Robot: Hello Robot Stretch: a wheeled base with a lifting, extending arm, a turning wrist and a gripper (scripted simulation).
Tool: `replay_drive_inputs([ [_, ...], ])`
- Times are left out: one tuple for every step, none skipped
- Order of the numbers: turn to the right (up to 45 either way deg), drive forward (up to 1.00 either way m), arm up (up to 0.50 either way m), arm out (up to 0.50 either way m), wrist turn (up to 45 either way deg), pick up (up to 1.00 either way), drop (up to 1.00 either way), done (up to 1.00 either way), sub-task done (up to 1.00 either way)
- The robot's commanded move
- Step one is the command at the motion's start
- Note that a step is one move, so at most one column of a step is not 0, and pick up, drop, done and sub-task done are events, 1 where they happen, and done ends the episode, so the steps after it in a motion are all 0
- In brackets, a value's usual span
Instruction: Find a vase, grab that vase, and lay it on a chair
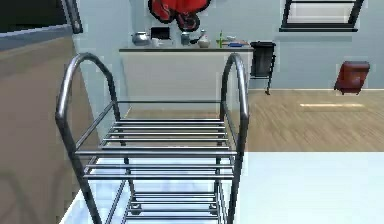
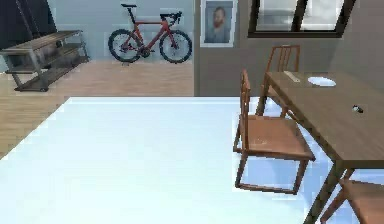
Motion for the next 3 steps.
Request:
replay_drive_inputs([
  [45.0,0.0,0.0,0.0,0.0,0.0,0.0,0.0,0.0],
  [42.0,0.0,0.0,0.0,0.0,0.0,0.0,0.0,0.0],
  [3.0,0.0,0.0,0.0,0.0,0.0,0.0,0.0,0.0],
])
